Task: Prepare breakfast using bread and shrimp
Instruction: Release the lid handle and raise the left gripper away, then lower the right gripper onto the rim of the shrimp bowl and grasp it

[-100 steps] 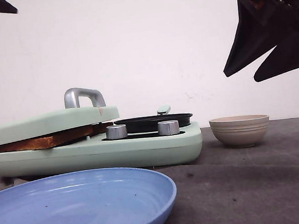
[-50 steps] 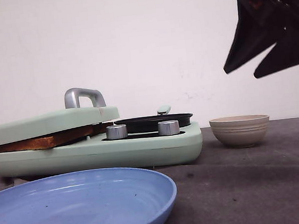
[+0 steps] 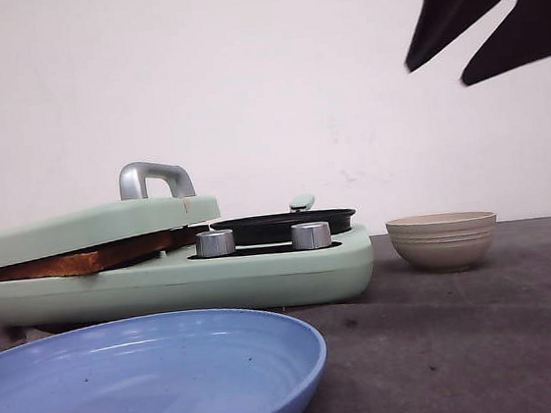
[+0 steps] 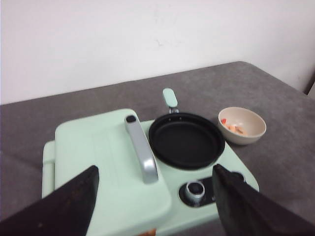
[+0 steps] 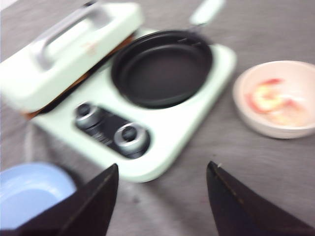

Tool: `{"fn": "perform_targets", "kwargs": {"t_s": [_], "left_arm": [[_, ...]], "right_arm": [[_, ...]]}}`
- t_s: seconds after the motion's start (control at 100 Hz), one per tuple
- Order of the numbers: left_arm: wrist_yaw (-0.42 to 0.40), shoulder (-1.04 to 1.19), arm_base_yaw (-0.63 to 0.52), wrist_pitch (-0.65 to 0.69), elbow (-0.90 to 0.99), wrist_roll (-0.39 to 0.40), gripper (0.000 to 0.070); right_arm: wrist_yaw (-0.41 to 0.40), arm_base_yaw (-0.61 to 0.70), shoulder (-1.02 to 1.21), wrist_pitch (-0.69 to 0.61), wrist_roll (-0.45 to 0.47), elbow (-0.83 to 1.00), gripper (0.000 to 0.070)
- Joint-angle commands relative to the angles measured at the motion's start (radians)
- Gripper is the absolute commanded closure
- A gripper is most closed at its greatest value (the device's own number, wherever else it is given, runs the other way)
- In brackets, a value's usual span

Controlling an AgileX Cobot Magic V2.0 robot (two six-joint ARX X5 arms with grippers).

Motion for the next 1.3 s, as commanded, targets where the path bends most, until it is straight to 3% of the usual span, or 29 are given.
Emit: {"fn": "perform_targets", "kwargs": {"t_s": [0.0, 0.46, 0.67, 0.94, 1.29], "left_arm": [[0.002, -0.025, 0.0, 0.003, -0.024, 0.007, 0.0317], [0.001, -0.218, 0.0, -0.009, -0.188, 0.032, 0.031], [0.001, -0.243, 0.0, -0.012, -0.188, 0.035, 0.031], [0.0, -0.245, 0.0, -0.026, -0.188, 0.034, 0.0311], [0.001, -0.245, 0.0, -0.026, -0.188, 0.034, 0.0311]], "right_arm": [[-0.002, -0.026, 0.01, -0.036, 0.017, 0.052, 0.0359], [-0.16, -0.304, 0.338, -0.422, -0.06, 0.487, 0.0346], [-0.167, -0.371, 0.554, -0.541, -0.103, 0.689, 0.0341], [-0.166, -0.42, 0.78, -0.599, -0.115, 0.873, 0.0341], [-0.159, -0.465, 0.988, -0.601, -0.137, 0.975, 0.0341]]}}
